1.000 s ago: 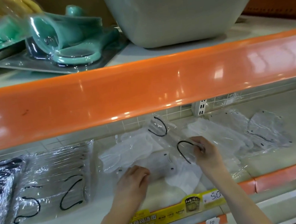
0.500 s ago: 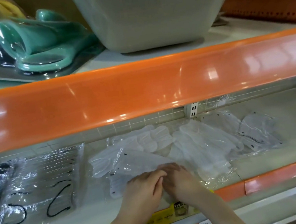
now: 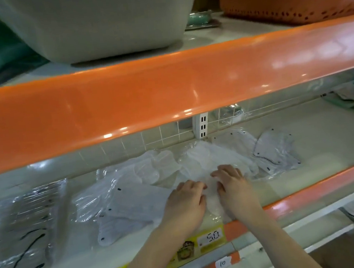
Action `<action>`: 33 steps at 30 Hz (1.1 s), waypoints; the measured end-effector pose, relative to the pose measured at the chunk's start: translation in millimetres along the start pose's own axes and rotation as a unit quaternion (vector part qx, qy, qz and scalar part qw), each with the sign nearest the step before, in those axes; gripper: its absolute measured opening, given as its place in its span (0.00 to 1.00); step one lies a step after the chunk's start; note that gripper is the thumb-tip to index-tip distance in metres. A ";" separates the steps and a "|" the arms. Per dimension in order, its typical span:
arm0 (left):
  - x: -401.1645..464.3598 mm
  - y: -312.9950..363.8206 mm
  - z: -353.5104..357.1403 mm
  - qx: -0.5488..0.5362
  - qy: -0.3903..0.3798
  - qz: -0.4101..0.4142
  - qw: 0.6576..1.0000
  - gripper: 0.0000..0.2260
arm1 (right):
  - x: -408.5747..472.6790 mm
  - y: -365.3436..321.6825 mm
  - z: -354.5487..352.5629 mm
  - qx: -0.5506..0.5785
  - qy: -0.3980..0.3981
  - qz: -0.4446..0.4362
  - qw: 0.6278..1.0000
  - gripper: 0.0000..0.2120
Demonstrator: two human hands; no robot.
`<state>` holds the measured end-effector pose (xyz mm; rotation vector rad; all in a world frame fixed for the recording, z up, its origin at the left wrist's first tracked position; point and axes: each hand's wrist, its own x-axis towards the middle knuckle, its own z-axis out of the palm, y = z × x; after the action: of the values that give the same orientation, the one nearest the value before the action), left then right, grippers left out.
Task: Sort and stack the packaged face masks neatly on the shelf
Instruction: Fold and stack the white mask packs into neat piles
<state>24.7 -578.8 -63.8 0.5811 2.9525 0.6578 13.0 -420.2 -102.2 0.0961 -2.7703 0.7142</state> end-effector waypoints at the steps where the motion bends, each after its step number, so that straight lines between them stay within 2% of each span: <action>1: 4.9 4.6 3.1 0.007 -0.005 0.002 1.000 0.15 | 3.0 5.6 -4.0 -0.008 0.001 0.024 1.000 0.17; 4: 18.3 14.8 12.5 0.008 -0.018 0.000 1.000 0.17 | 14.2 20.6 -17.2 -0.048 -0.029 0.105 0.993 0.24; 6: 26.2 19.2 18.3 0.013 -0.035 -0.011 0.999 0.18 | 22.6 28.4 -24.9 -0.047 -0.070 0.164 0.983 0.32; 9: 33.1 23.5 24.2 0.054 -0.049 -0.025 0.997 0.19 | 30.6 35.2 -31.1 -0.040 -0.123 0.204 0.970 0.41; 13: 35.9 22.4 29.6 0.118 -0.044 -0.012 0.992 0.17 | 28.9 36.7 -32.6 -0.064 -0.117 0.194 0.972 0.42; 17: 36.1 20.4 30.1 0.112 -0.033 0.000 0.993 0.16 | 27.4 35.0 -26.8 -0.025 -0.080 0.170 0.982 0.35; 20: 38.0 21.6 27.7 0.027 0.000 -0.017 0.999 0.18 | 20.5 25.1 -21.3 -0.007 -0.017 0.115 0.993 0.30; 22: 40.8 20.9 25.5 -0.063 0.022 -0.058 0.996 0.21 | 13.4 15.6 -16.2 -0.020 0.019 0.052 0.998 0.27; 25: 45.4 19.2 17.8 -0.214 0.045 -0.133 0.967 0.23 | 4.6 4.4 -7.7 -0.023 0.061 -0.031 0.997 0.21; 29: 51.0 13.3 9.4 -0.322 0.096 -0.191 0.922 0.18 | -3.6 -4.1 -2.1 -0.022 0.048 -0.118 0.992 0.15; 33: 48.4 9.4 13.3 -0.423 0.145 -0.211 0.869 0.15 | -10.9 -9.8 2.3 0.037 -0.005 -0.172 0.984 0.15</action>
<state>-15.0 -547.5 -70.9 -0.2551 2.4532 1.9056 24.2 -429.9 -102.7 0.5780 -2.6366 0.7218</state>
